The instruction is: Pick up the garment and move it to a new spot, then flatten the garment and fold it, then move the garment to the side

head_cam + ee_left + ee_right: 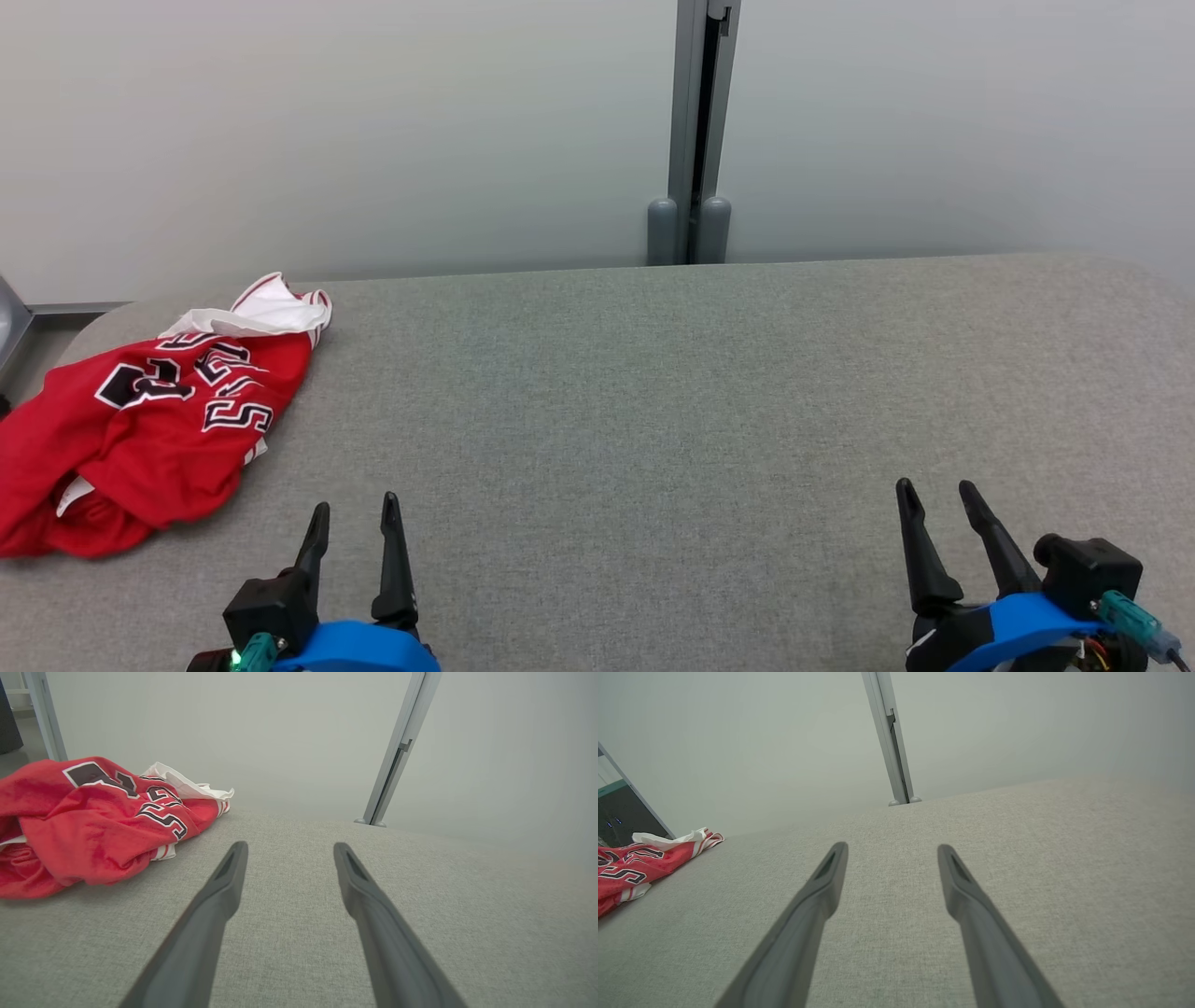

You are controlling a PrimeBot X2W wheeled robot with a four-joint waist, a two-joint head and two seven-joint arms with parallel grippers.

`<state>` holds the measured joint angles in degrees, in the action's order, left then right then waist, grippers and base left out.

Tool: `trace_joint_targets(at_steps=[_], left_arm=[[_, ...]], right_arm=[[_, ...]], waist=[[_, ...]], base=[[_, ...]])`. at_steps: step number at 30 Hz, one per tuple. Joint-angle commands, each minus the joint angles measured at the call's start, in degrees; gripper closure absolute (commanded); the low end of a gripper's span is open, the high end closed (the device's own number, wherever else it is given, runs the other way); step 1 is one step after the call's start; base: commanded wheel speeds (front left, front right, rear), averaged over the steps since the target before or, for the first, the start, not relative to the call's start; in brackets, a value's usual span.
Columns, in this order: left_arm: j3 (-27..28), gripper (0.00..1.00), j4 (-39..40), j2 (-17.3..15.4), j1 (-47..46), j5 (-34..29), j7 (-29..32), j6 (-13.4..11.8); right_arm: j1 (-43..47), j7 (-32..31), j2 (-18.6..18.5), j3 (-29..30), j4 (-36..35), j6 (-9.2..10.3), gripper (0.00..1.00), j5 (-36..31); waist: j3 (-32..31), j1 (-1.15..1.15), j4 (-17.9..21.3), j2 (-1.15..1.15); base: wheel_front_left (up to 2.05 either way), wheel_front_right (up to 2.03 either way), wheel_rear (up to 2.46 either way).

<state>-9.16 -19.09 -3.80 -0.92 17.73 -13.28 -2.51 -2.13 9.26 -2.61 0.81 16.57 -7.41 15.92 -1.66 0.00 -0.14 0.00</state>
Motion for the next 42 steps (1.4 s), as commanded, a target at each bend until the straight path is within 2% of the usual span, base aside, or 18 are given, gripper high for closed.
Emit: trace_joint_targets(at_steps=[1, 16, 28, 35, 40, 42], left_arm=[[-0.16, 0.0, -0.11, -0.14, 0.01, -0.87, -0.48, -0.28], [-1.94, 0.0, -0.78, -0.17, 0.25, -5.03, -1.99, -1.42], [-2.2, 0.0, -0.98, -0.36, 0.04, -4.02, -1.97, -1.34], [-2.73, 0.0, -0.54, -0.97, -0.83, -4.68, -1.99, -1.38], [-2.35, 0.0, 0.22, -1.65, -0.28, -5.08, -1.99, -1.86], [-1.95, 0.0, 0.73, -2.34, 0.26, -5.17, -1.98, -2.09]], right_arm=[[0.43, 0.58, -0.43, 0.13, -0.05, -0.12, 0.0, -1.29], [0.73, 1.91, -0.45, -0.05, 0.22, -0.14, 0.0, -7.3], [1.16, 1.9, -0.45, 0.49, -0.02, -0.14, 0.0, -7.14], [1.6, 1.71, -0.4, 1.24, -0.21, -0.14, 0.0, -7.47], [2.28, 1.87, -0.38, 1.23, -0.32, -0.14, 0.0, -7.05], [2.31, 2.02, -0.38, 0.66, -0.18, -0.14, 0.0, -6.79]], waist=[[-0.02, 0.0, 0.02, 0.0], [-0.23, 0.0, -0.04, 0.0], [-0.23, 0.0, -0.51, 0.0], [-0.06, 0.0, -5.88, 0.0], [-0.16, 0.0, -13.13, 0.0], [-0.31, 0.0, -17.88, 0.0]], base=[[0.0, 0.0, 0.0], [0.0, 0.0, 0.0], [0.0, 0.0, 0.0], [0.0, 0.0, 0.0], [0.0, 0.0, 0.0], [0.0, 0.0, 0.0]])
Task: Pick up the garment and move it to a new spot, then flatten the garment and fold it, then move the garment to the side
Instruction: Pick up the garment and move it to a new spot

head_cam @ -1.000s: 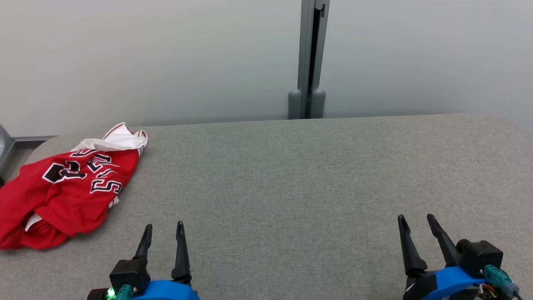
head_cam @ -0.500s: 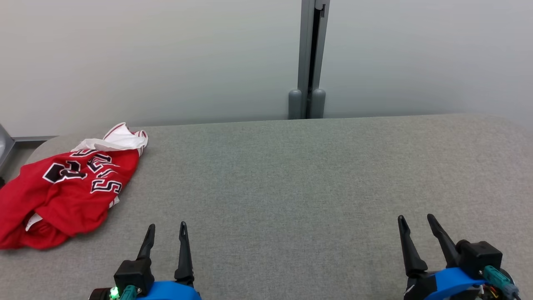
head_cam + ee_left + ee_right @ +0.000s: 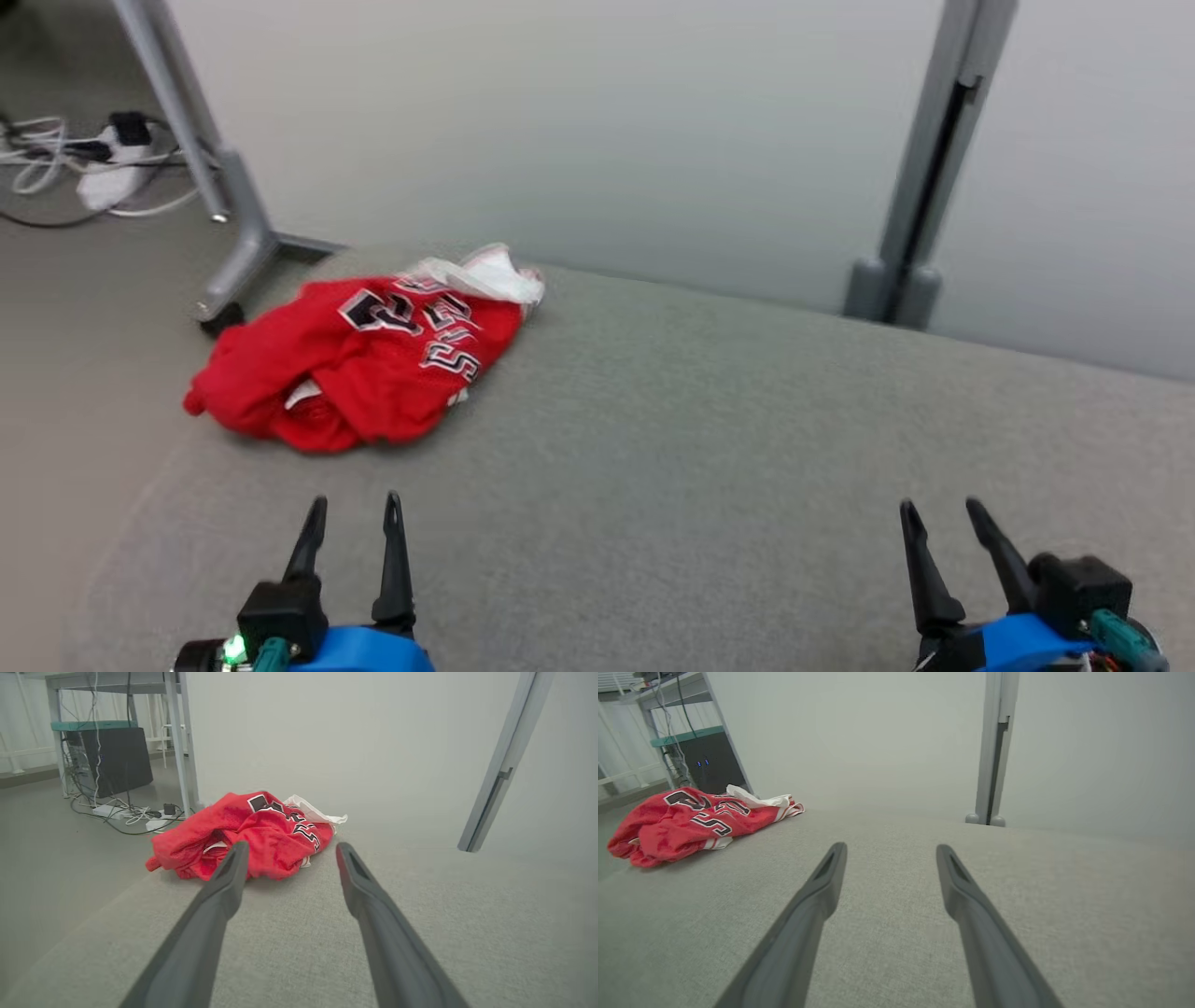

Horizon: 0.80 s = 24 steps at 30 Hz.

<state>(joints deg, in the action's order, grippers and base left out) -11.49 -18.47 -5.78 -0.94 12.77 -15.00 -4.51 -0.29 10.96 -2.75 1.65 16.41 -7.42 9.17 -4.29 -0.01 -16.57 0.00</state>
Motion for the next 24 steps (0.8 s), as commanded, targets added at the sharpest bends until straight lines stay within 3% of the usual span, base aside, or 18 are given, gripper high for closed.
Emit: trace_joint_targets(at_steps=[1, 8, 19, 24], left_arm=[[0.36, 0.0, 0.28, -0.44, 0.42, -0.17, -0.26, -0.17], [0.68, 0.0, 1.41, -1.45, 1.39, 0.1, 0.04, -0.68], [2.89, 0.0, 4.39, -1.88, 3.84, 1.41, -0.2, -2.43], [3.65, 0.0, 6.8, -2.55, 0.11, 4.02, 2.29, -0.33]], right_arm=[[0.43, 0.39, -0.24, -0.12, -0.02, -0.13, 0.0, -0.01], [0.24, 0.58, -0.26, -1.39, 0.39, -0.12, 0.0, 0.89], [-3.28, 0.03, -0.26, -5.53, 1.57, -0.07, 0.0, 0.59], [-2.37, 0.56, -0.26, -4.51, 2.14, -0.07, 0.0, 1.21]], waist=[[2.28, 0.01, -3.03, 0.0], [2.11, 0.01, -12.18, 0.0], [3.67, 0.01, -13.36, 0.0], [3.23, 0.01, -13.07, 0.0]], base=[[0.0, 0.0, 0.0], [0.0, 0.0, 0.0], [0.0, 0.0, 0.0], [0.0, 0.0, 0.0]])
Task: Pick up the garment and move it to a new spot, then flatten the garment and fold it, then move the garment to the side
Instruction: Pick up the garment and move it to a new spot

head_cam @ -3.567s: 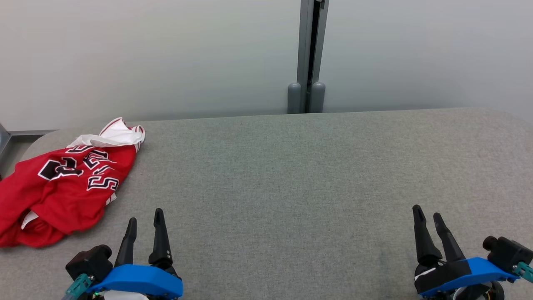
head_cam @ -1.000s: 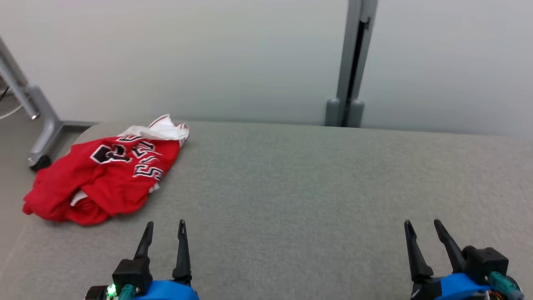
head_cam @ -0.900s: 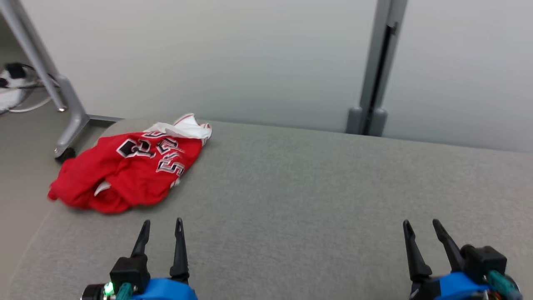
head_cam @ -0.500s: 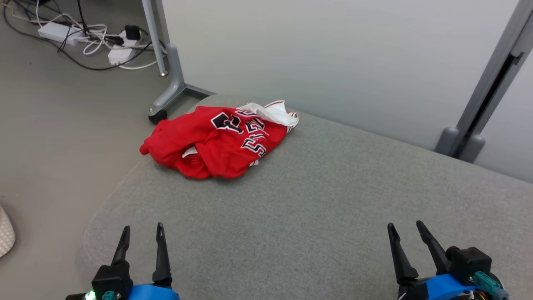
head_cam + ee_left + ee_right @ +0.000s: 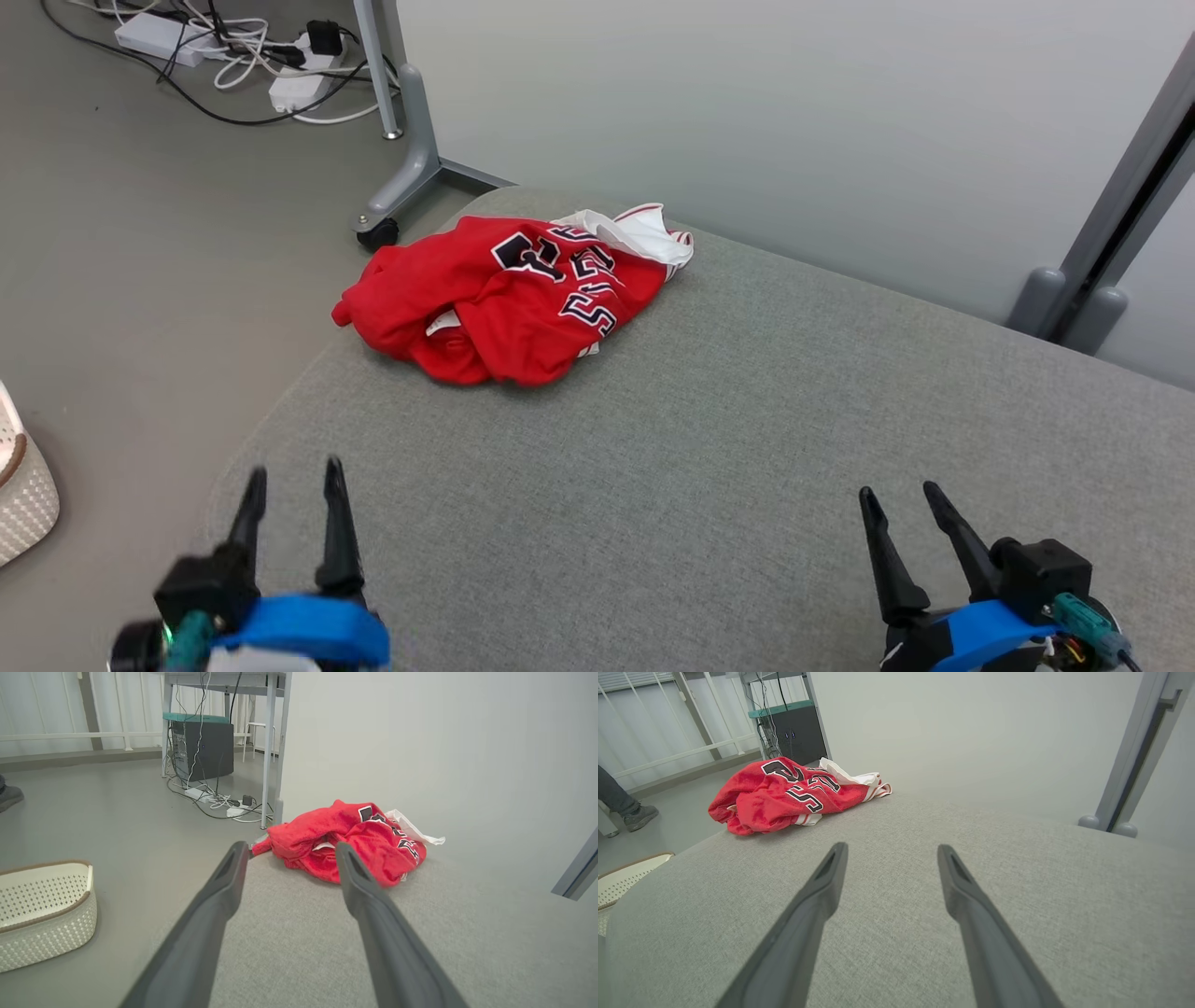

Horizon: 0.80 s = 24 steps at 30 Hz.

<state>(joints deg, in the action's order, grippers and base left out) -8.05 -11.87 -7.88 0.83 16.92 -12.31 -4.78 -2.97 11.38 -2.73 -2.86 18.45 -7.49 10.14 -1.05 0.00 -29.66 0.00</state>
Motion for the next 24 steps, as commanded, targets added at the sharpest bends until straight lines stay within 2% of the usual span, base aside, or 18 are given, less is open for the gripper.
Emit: trace_joint_targets(at_steps=[1, 4, 7, 11, 16, 20, 24], left_arm=[[0.43, 0.0, 1.83, -0.82, -3.16, 0.5, 1.28, 0.49], [0.6, 0.0, 6.26, -3.63, -9.44, 2.09, 8.78, 2.94], [1.55, 0.0, 8.28, -6.73, -17.71, 4.88, 17.72, 5.08], [4.12, 0.0, 4.78, -11.4, -27.46, 7.77, 25.44, 7.0], [7.98, 0.0, -2.56, -16.12, -35.97, 11.73, 32.05, 7.82], [9.1, 0.0, -6.88, -20.93, -38.62, 12.21, 37.62, 8.15], [11.91, 0.0, -9.23, -22.57, -40.0, 15.92, 43.8, 6.85]], right_arm=[[0.7, 0.29, -0.29, 0.5, -0.05, -0.01, 0.0, 0.22], [1.11, 0.63, -0.29, 2.21, -1.01, -0.01, 0.0, -0.17], [-0.01, 0.18, -0.31, 2.8, -2.71, -0.01, 0.0, -1.1], [-2.21, -0.17, -0.28, 3.35, -5.58, -0.02, 0.0, -2.56], [-5.58, -1.13, -0.28, 3.47, -9.72, -0.01, 0.0, -4.09], [-7.74, -1.52, -0.27, 3.63, -13.19, -0.01, 0.0, -5.29], [-9.41, -1.75, -0.25, 4.27, -15.72, -0.02, 0.0, -5.65]], waist=[[0.02, 0.0, 0.02, 0.0], [1.15, 0.0, -0.07, 0.0], [4.44, 0.0, 1.73, 0.0], [10.0, 0.0, 5.71, 0.0], [18.59, 0.0, 12.12, 0.0], [24.84, 0.0, 17.09, 0.0], [29.65, 0.0, 20.76, 0.0]], base=[[0.0, 0.0, 0.0], [0.0, 0.0, 0.0], [0.0, 0.0, 0.0], [0.0, 0.0, 0.0], [0.0, 0.0, 0.0], [0.0, 0.0, 0.0], [0.0, 0.0, 0.0]])
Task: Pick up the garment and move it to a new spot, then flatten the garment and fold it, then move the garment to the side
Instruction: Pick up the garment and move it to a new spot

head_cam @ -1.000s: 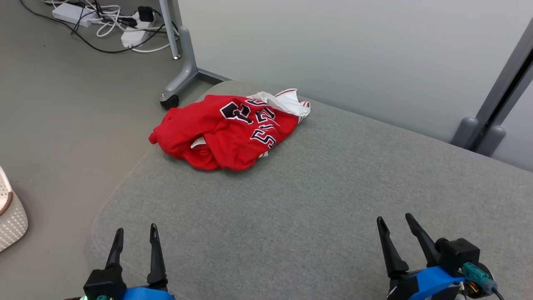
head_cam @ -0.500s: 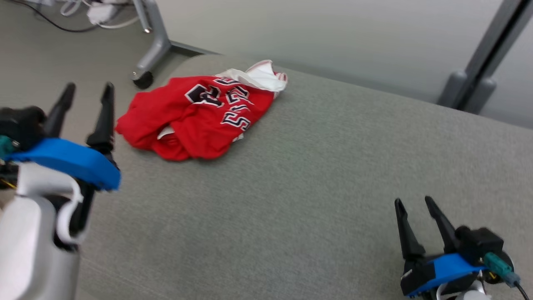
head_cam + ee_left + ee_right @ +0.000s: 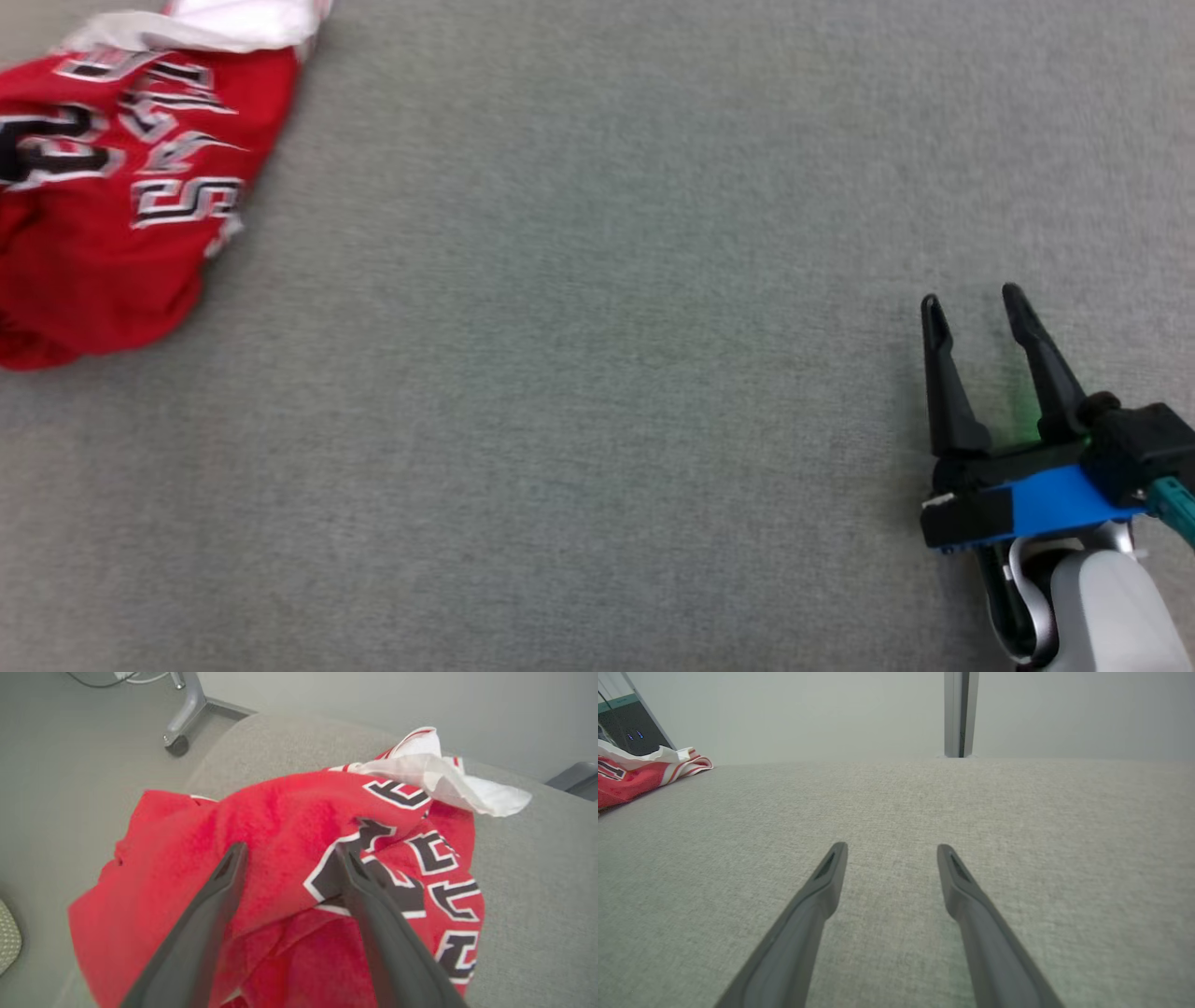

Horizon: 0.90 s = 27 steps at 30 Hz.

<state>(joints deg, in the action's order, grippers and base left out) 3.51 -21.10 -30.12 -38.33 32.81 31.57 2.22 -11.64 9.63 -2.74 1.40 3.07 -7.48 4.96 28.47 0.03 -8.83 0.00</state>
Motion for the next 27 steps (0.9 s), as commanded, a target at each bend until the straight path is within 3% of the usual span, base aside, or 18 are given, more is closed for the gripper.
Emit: trace_joint_targets(at_steps=[1, 5, 6, 7, 12, 17, 24, 27], left_arm=[[0.89, 0.0, -0.56, -0.34, -0.65, 0.81, 1.76, -1.04], [0.97, 0.0, -1.11, -1.51, 1.4, 2.5, 11.16, -4.31], [0.75, 0.44, -0.59, -2.08, 1.87, 2.5, 13.07, -4.85], [0.48, 1.0, 0.12, -2.54, 2.23, 2.33, 14.49, -5.18], [0.22, 1.0, 5.1, -4.98, 3.65, 1.18, 16.67, -5.75], [-1.83, 1.0, 10.25, -7.58, 0.75, -2.02, 14.69, -4.07], [-5.52, 1.0, 13.68, -6.08, -6.33, -4.26, 10.22, -1.56], [-7.63, 1.0, 15.05, -3.82, -10.47, -4.19, 8.25, -0.25]], right_arm=[[-1.01, 0.03, -0.23, 0.04, -0.54, -0.02, 0.0, -0.41], [-1.49, 0.65, -0.29, -0.05, -0.51, -0.02, 0.0, 0.6], [-1.61, 0.94, -0.27, -0.22, -0.22, -0.02, 0.0, 0.93], [-1.65, 1.16, -0.25, -0.29, 0.06, -0.02, 0.0, 1.3], [-1.55, 2.54, -0.25, -0.87, 2.32, -0.02, 0.0, 3.16], [-0.78, 3.84, -0.23, -1.41, 5.48, -0.02, 0.0, 5.22], [1.27, 4.99, -0.24, -1.64, 8.88, -0.02, 0.0, 7.62], [2.71, 5.21, -0.26, -2.21, 10.03, -0.02, 0.0, 8.45]], waist=[[0.9, -0.03, 0.58, 0.0], [2.25, -0.03, 2.86, 0.0], [2.15, -0.03, 3.3, 0.0], [1.98, -0.03, 3.59, 0.0], [-1.06, -0.03, 4.74, 0.0], [-7.54, -0.03, 5.39, 0.0], [-17.24, -0.03, 6.59, 0.0], [-21.24, -0.03, 7.75, 0.0]], base=[[0.0, 0.0, 0.0], [0.0, 0.0, 0.0], [0.0, 0.0, 0.0], [0.0, 0.0, 0.0], [0.0, 0.0, 0.0], [0.0, 0.0, 0.0], [0.0, 0.0, 0.0], [0.0, 0.0, 0.0]])
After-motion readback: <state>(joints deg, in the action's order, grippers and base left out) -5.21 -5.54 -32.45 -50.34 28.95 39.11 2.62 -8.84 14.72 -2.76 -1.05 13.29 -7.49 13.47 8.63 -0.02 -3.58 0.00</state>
